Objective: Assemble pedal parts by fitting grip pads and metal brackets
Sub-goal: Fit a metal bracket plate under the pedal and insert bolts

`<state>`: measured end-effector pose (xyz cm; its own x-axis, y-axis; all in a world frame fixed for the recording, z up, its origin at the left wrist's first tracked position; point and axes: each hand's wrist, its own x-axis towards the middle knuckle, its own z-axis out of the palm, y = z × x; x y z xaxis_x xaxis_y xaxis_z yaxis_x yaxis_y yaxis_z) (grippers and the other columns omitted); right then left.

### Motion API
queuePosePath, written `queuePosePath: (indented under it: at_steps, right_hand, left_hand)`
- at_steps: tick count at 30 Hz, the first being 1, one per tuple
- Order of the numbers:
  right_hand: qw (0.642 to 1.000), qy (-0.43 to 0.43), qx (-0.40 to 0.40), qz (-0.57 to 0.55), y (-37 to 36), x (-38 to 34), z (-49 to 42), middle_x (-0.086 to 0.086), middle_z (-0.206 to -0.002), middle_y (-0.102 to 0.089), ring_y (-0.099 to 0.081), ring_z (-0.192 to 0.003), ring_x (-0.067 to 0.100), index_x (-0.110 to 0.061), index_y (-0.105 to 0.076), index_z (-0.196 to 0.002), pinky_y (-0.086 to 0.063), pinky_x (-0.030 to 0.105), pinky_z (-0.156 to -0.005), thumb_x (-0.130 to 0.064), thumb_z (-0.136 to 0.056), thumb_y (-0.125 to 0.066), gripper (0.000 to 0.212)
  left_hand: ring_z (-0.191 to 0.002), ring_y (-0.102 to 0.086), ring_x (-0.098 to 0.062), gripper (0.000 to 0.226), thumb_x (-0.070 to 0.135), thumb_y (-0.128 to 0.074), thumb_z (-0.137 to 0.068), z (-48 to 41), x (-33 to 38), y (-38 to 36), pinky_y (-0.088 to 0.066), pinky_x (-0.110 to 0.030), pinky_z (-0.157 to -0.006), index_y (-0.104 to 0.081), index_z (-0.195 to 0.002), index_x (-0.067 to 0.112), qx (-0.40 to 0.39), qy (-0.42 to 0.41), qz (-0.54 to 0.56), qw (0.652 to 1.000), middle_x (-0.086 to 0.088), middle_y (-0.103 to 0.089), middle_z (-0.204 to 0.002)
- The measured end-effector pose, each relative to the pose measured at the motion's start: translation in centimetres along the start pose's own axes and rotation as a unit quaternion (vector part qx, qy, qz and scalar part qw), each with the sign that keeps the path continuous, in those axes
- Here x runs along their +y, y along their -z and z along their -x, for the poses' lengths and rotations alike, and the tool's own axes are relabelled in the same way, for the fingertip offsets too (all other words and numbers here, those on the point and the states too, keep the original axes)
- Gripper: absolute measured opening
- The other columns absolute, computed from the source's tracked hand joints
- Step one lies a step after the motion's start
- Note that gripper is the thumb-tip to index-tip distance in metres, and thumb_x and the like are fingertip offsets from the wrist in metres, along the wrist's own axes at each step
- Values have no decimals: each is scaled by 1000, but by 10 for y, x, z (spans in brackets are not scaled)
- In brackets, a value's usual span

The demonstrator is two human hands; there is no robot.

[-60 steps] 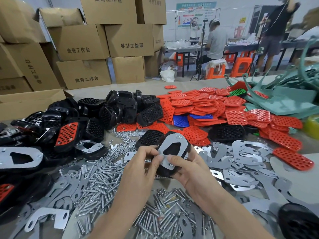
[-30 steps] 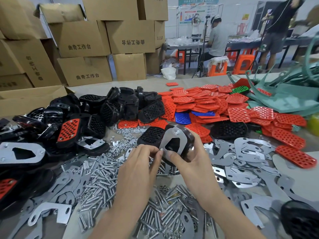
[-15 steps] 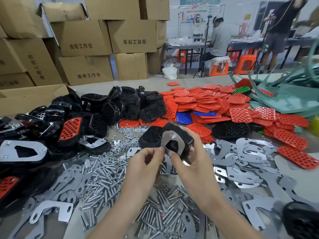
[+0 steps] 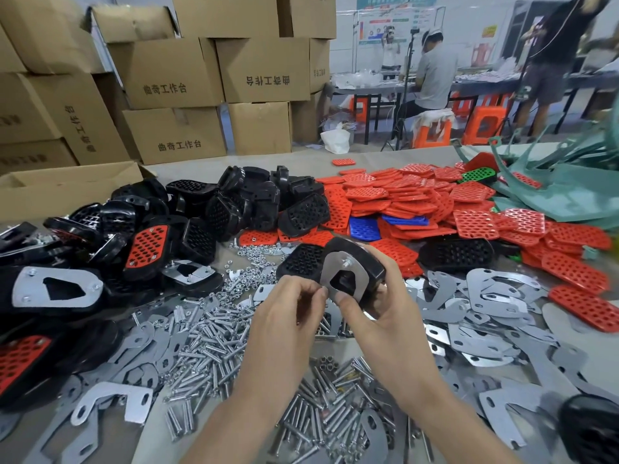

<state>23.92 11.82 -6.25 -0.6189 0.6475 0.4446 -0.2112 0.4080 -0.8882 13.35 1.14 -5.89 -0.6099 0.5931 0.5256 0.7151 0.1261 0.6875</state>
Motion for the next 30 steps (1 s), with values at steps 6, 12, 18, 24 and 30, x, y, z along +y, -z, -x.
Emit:
queuePosePath:
  at_steps: [6, 12, 18, 24, 30]
  right_hand:
    - [992, -46, 2, -118, 3, -4, -5, -5, -111, -76, -74, -103, 14, -46, -61, -122, -57, 18, -83, -6, -89, -77, 54]
    - [980, -147, -6, -133, -7, -8, -14, -8, -111, -76, -72, -103, 12, -45, -63, -118, -54, 26, -81, -41, -60, -79, 60]
    - [967, -173, -126, -139, -49, -32, -33, -19, -122, -73, -69, -115, 6, -55, -57, -131, -52, 44, -103, -66, -67, -77, 69]
    - [976, -142, -158, -58, -86, -58, -43, -36, -115, -66, -59, -125, 3, -45, -17, -161, -41, 41, -115, -83, -81, -56, 98]
    - [983, -164, -79, -10, -68, -46, -41, -9, -135, -61, -60, -115, 6, -30, -25, -161, -50, 35, -99, -35, -106, -56, 63]
  left_hand:
    - [-82, -63, 1, 13, 56, -55, -95, -1, 4, 5, -51, -20, -66, -55, -101, 45, -41, 101, 105, 988, 21, -65, -97]
    - [-70, -67, -1, 18, 44, -62, -97, 3, 15, 22, -53, -22, -61, -57, -115, 41, -90, 153, 220, 959, 15, -71, -101]
    - [-57, -60, -10, 23, 28, -62, -99, 5, 3, 73, -52, -26, -55, -61, -123, 29, -22, 212, 276, 937, 9, -71, -76]
    - [-53, -57, -6, 24, 23, -62, -100, -32, -18, 156, -53, -22, -54, -64, -121, 12, 113, 264, 318, 904, 2, -69, -70]
    - [-87, -64, -13, 47, 10, -56, -103, -94, -34, 222, -57, -28, -81, -40, -146, 2, 263, 281, 316, 867, -9, -59, -104]
